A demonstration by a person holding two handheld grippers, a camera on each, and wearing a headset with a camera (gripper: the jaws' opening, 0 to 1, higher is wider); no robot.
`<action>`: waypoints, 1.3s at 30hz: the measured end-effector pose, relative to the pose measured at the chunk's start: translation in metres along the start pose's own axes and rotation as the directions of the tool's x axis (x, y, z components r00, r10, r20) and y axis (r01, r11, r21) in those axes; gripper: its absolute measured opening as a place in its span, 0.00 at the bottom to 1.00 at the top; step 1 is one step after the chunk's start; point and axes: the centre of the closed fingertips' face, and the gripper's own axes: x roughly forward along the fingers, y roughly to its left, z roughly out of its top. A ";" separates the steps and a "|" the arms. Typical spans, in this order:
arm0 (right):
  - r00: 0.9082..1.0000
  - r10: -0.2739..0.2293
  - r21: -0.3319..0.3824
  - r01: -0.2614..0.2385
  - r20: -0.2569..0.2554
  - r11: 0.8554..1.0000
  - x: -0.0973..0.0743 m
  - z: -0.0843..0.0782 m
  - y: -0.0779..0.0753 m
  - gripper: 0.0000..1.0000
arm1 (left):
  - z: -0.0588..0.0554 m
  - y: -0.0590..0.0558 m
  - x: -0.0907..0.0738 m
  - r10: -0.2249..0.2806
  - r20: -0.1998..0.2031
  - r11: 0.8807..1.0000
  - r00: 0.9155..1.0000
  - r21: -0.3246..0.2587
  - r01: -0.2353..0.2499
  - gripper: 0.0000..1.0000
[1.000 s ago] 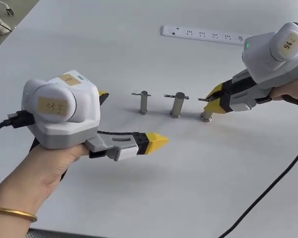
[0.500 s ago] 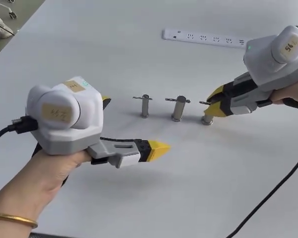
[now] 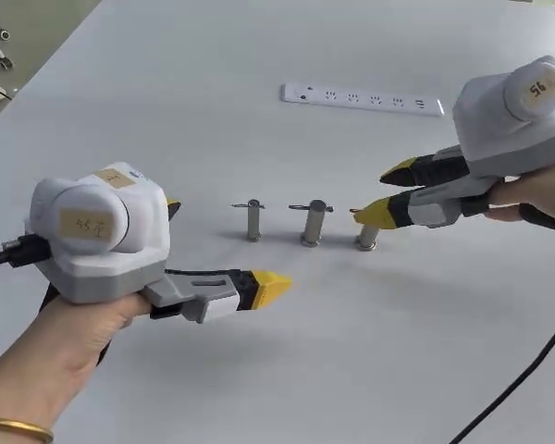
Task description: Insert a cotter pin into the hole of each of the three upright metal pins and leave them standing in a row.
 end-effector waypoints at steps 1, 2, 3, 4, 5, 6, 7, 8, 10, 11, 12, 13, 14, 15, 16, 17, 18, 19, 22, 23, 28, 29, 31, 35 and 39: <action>1.000 -0.016 0.036 0.015 0.007 0.999 -0.002 -0.002 0.001 0.43 | 0.004 0.000 -0.001 -0.001 0.020 1.000 1.000 -0.021 0.002 0.98; 1.000 -0.024 0.055 0.023 0.009 0.998 -0.004 -0.004 0.002 0.43 | 0.006 0.001 -0.002 -0.002 0.025 0.999 1.000 -0.035 0.003 0.97; 0.999 -0.036 0.074 0.034 0.019 0.997 -0.006 -0.004 0.002 0.44 | 0.009 0.002 -0.004 0.001 0.040 0.998 0.999 -0.061 0.001 0.95; 0.998 -0.061 0.110 0.057 0.036 0.992 -0.009 -0.004 0.003 0.44 | 0.010 0.002 -0.004 0.004 0.047 0.998 0.999 -0.071 -0.001 0.94; 0.997 -0.073 0.134 0.067 0.040 0.989 -0.010 -0.005 0.003 0.43 | 0.013 0.004 -0.007 0.008 0.058 0.997 0.998 -0.074 -0.004 0.94; 0.995 -0.089 0.180 0.078 0.052 0.981 -0.012 -0.006 0.005 0.42 | 0.014 0.004 -0.008 0.012 0.059 0.997 0.998 -0.073 -0.008 0.94; 0.994 -0.099 0.209 0.086 0.050 0.974 -0.013 -0.008 0.005 0.41 | 0.014 0.005 -0.010 0.018 0.060 0.997 0.998 -0.073 -0.013 0.94; 0.991 -0.118 0.231 0.099 0.068 0.968 -0.014 -0.008 0.006 0.39 | 0.014 0.006 -0.010 0.022 0.060 0.997 0.998 -0.073 -0.017 0.94; 0.984 -0.154 0.265 0.126 0.088 0.956 -0.014 -0.008 0.006 0.39 | 0.013 0.007 -0.011 0.028 0.053 0.997 0.998 -0.074 -0.024 0.93; 0.981 -0.171 0.280 0.141 0.087 0.950 -0.013 -0.010 0.006 0.40 | 0.012 0.007 -0.012 0.033 0.046 0.997 0.998 -0.077 -0.029 0.93; 0.979 -0.184 0.293 0.150 0.092 0.944 -0.013 -0.011 0.008 0.40 | 0.012 0.007 -0.013 0.036 0.043 0.997 0.998 -0.077 -0.033 0.92; 0.974 -0.204 0.301 0.168 0.093 0.939 -0.013 -0.013 0.010 0.41 | 0.012 0.006 -0.013 0.038 0.041 0.997 0.998 -0.075 -0.035 0.92; 0.971 -0.223 0.312 0.185 0.090 0.932 -0.013 -0.015 0.010 0.41 | 0.011 0.006 -0.015 0.042 0.039 0.997 0.998 -0.070 -0.039 0.92; 0.966 -0.239 0.345 0.192 0.100 0.919 -0.013 -0.016 0.012 0.42 | 0.012 0.005 -0.016 0.044 0.039 0.997 0.998 -0.070 -0.041 0.92; 0.961 -0.247 0.383 0.184 0.121 0.905 -0.013 -0.014 0.014 0.42 | 0.012 0.005 -0.017 0.047 0.039 0.996 0.998 -0.073 -0.044 0.92; 0.959 -0.248 0.400 0.177 0.134 0.899 -0.014 -0.013 0.017 0.44 | 0.012 0.005 -0.017 0.046 0.039 0.996 0.998 -0.075 -0.043 0.92; 0.955 -0.259 0.399 0.184 0.143 0.898 -0.015 -0.013 0.020 0.46 | 0.012 0.005 -0.018 0.047 0.039 0.996 0.998 -0.076 -0.044 0.91; 0.953 -0.264 0.397 0.187 0.149 0.899 -0.016 -0.012 0.022 0.49 | 0.012 0.005 -0.019 0.050 0.039 0.996 0.998 -0.075 -0.047 0.91; 0.944 -0.275 0.389 0.189 0.180 0.902 -0.019 -0.010 0.029 0.51 | 0.011 0.007 -0.022 0.065 0.041 0.995 0.997 -0.077 -0.061 0.91; 0.939 -0.284 0.386 0.194 0.192 0.902 -0.020 -0.010 0.031 0.52 | 0.011 0.008 -0.022 0.069 0.044 0.994 0.997 -0.083 -0.065 0.91; 0.920 -0.329 0.355 0.242 0.211 0.903 -0.025 -0.014 0.033 0.65 | 0.011 0.006 -0.026 0.069 0.054 0.994 0.996 -0.090 -0.064 0.93; 0.919 -0.334 0.353 0.247 0.210 0.903 -0.025 -0.015 0.033 0.66 | 0.012 0.006 -0.026 0.072 0.060 0.994 0.996 -0.089 -0.067 0.93; 0.918 -0.343 0.347 0.262 0.198 0.900 -0.024 -0.019 0.031 0.68 | 0.013 0.007 -0.028 0.080 0.069 0.993 0.994 -0.088 -0.074 0.93; 0.930 -0.333 0.334 0.268 0.157 0.904 -0.018 -0.028 0.033 0.69 | 0.015 0.006 -0.029 0.087 0.081 0.993 0.993 -0.091 -0.079 0.92; 0.927 -0.335 0.353 0.261 0.166 0.898 -0.016 -0.026 0.035 0.70 | 0.013 0.007 -0.032 0.102 0.061 0.993 0.993 -0.065 -0.098 0.92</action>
